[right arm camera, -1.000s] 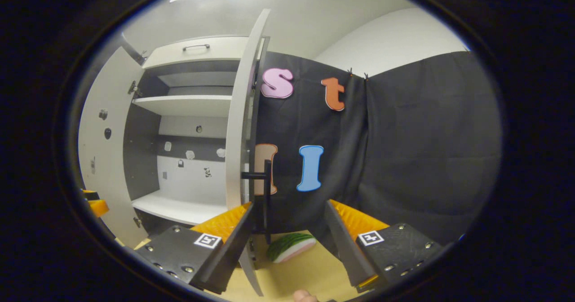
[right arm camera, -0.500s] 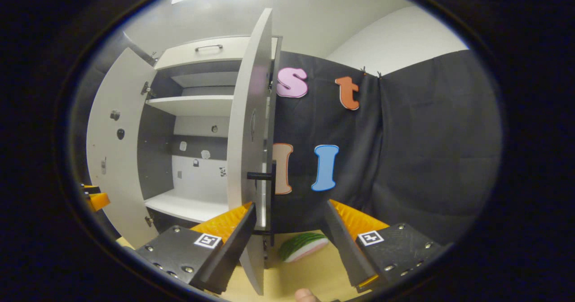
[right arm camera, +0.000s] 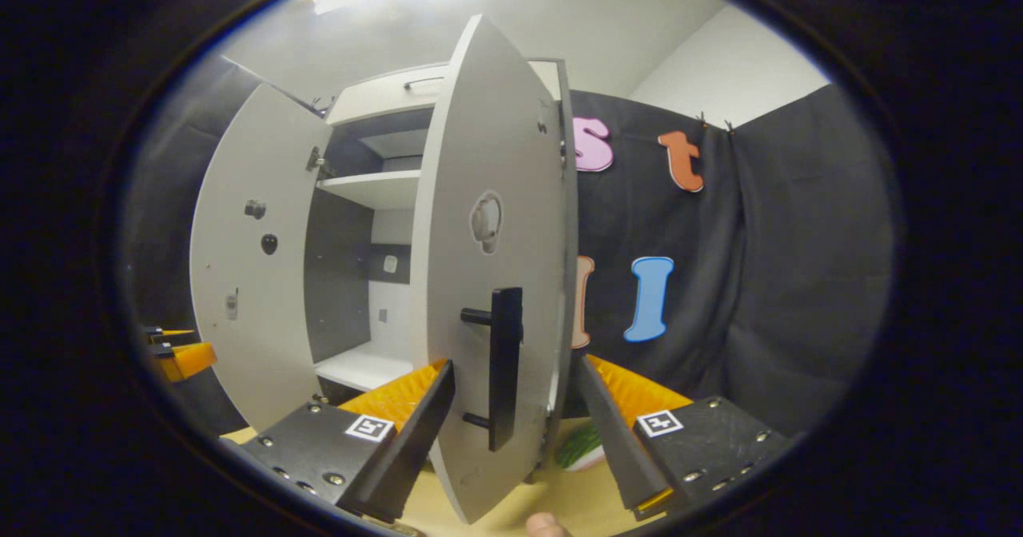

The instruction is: Grasp the bottle in the cabinet with the left hand and place it on the coaster, then close the right door with the right hand and the left door with the left hand.

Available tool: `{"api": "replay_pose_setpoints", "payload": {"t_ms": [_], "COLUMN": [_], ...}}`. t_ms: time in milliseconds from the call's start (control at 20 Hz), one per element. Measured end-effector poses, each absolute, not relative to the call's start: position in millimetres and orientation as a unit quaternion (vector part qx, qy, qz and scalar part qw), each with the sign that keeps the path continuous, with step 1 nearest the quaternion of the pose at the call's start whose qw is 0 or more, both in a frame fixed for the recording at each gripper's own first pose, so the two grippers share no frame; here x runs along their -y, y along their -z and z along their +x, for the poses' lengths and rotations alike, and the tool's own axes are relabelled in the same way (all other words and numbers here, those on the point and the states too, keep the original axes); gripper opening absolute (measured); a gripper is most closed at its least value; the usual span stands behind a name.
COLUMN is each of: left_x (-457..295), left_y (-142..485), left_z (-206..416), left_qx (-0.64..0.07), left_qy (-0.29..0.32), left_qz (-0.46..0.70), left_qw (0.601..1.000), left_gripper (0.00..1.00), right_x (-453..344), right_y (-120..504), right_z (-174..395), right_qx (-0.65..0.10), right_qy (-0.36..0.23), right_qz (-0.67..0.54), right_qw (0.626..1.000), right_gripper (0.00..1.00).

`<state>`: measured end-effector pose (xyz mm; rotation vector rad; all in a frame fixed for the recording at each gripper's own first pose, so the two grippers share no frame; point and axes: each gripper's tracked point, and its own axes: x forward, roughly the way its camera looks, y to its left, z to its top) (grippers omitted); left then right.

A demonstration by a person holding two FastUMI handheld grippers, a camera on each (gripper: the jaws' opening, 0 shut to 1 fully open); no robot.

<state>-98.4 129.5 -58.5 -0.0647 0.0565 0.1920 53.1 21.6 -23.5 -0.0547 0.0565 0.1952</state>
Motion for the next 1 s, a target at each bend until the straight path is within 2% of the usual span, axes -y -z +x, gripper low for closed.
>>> {"api": "replay_pose_setpoints", "payload": {"t_ms": [200, 450, 500, 750, 800, 850, 1000], "left_x": [-161, -195, -200, -221, -223, -226, -232], "left_y": [58, 56, 56, 54, 54, 53, 52], "left_z": [-114, -134, -135, -137, -136, -136, -130], "left_qx": [-0.026, -0.026, -0.027, -0.026, -0.026, -0.026, -0.024], "left_qy": [-0.137, -0.182, -0.189, -0.207, -0.209, -0.209, -0.208], "left_qz": [-0.027, -0.025, -0.023, -0.019, -0.019, -0.018, -0.014], "left_qw": [0.990, 0.983, 0.981, 0.978, 0.977, 0.977, 0.978], "left_gripper": [0.96, 0.97, 0.97, 0.97, 0.93, 0.96, 0.96], "right_x": [-65, -101, -105, -110, -109, -109, -107], "right_y": [30, 30, 31, 34, 34, 34, 34], "right_z": [60, 59, 58, 56, 56, 55, 55], "right_qx": [-0.033, -0.030, -0.031, -0.036, -0.037, -0.037, -0.036], "right_qy": [-0.145, -0.176, -0.179, -0.180, -0.178, -0.176, -0.170], "right_qz": [-0.035, -0.037, -0.034, -0.028, -0.028, -0.029, -0.033], "right_qw": [0.988, 0.983, 0.983, 0.983, 0.983, 0.983, 0.984], "right_gripper": [0.95, 0.95, 0.92, 0.92, 0.92, 0.92, 0.95]}}
